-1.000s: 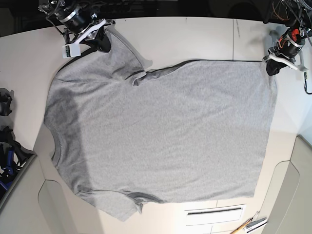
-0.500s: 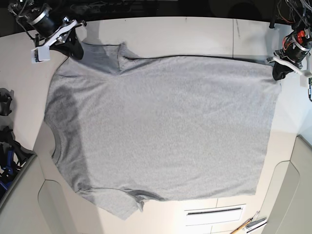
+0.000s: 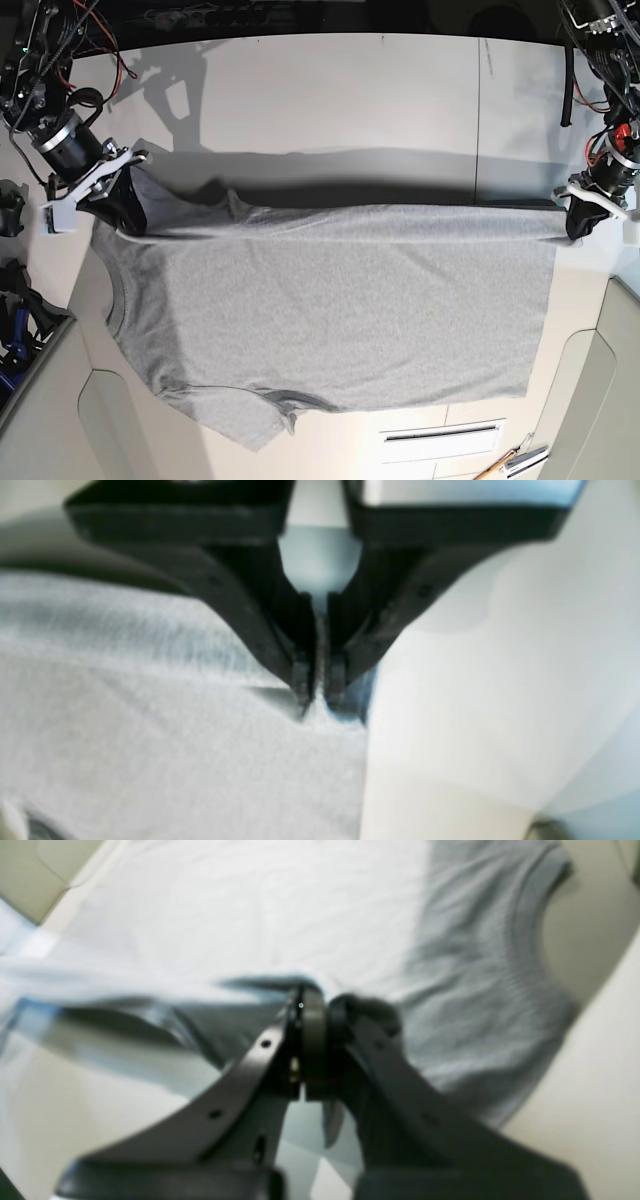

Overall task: Fold the T-shirt properly
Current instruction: 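Lift the hem with both grippers and fold it over toward the collar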

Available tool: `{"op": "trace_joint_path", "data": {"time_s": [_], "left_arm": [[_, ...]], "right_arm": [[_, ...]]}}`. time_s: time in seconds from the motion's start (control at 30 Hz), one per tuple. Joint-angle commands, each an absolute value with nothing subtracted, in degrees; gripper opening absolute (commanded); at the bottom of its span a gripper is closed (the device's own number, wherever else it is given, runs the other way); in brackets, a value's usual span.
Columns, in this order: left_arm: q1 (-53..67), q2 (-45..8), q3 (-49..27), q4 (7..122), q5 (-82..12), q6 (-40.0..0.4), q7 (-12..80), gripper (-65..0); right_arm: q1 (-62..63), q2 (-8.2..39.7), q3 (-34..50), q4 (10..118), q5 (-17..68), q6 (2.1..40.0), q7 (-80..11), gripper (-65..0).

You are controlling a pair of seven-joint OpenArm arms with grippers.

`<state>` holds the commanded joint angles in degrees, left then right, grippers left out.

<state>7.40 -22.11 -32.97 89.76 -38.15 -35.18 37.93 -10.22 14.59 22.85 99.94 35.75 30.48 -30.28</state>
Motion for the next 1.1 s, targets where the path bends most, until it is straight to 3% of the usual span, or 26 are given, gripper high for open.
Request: {"op": "trace_joint_path", "data": {"time_s": [0.2, 0.43, 0.77, 0.8, 0.87, 0.9, 0.97, 1.0, 1.1], "left_arm": [[-1.1, -22.1, -32.8, 81.6, -37.6, -35.2, 37.5, -65.0], [-6.6, -22.1, -27.8, 73.3, -31.6, -35.2, 31.6, -65.0], [-9.8, -22.1, -26.9, 66.4, -30.6, -35.2, 30.6, -65.0], [-9.8, -22.1, -26.9, 65.8, -30.6, -35.2, 30.6, -63.5], [-9.8, -22.1, -26.9, 64.8, -30.6, -35.2, 30.6, -49.3], [-9.8, -22.1, -27.0, 64.5, -30.6, -35.2, 30.6, -43.1], [-9.8, -22.1, -27.0, 64.3, -31.2, -35.2, 30.6, -34.0], [-9.8, -22.1, -27.0, 64.4, -32.2, -35.2, 30.6, -33.0], [-9.8, -23.0, -27.1, 65.0, -35.9, -35.2, 32.8, -33.0]], "right_arm": [[3.9, 14.6, 21.6, 88.1, 34.6, 32.4, -30.5, -65.0], [16.9, 14.6, 13.3, 76.5, 28.7, 32.4, -30.5, -65.0], [21.1, 14.4, 12.2, 63.2, 25.6, 32.1, -27.6, -65.0], [21.1, 14.4, 12.3, 61.8, 25.2, 31.7, -26.3, -65.0], [21.1, 14.4, 12.3, 59.6, 23.4, 31.5, -23.8, -65.0], [21.1, 14.4, 12.3, 58.8, 22.8, 31.5, -23.5, -61.8], [21.1, 14.4, 12.3, 58.5, 22.4, 31.5, -24.7, -42.1], [21.1, 14.5, 12.3, 58.6, 22.5, 31.5, -26.0, -36.0], [21.0, 14.5, 13.3, 60.6, 23.0, 31.5, -29.1, -34.2]]}}
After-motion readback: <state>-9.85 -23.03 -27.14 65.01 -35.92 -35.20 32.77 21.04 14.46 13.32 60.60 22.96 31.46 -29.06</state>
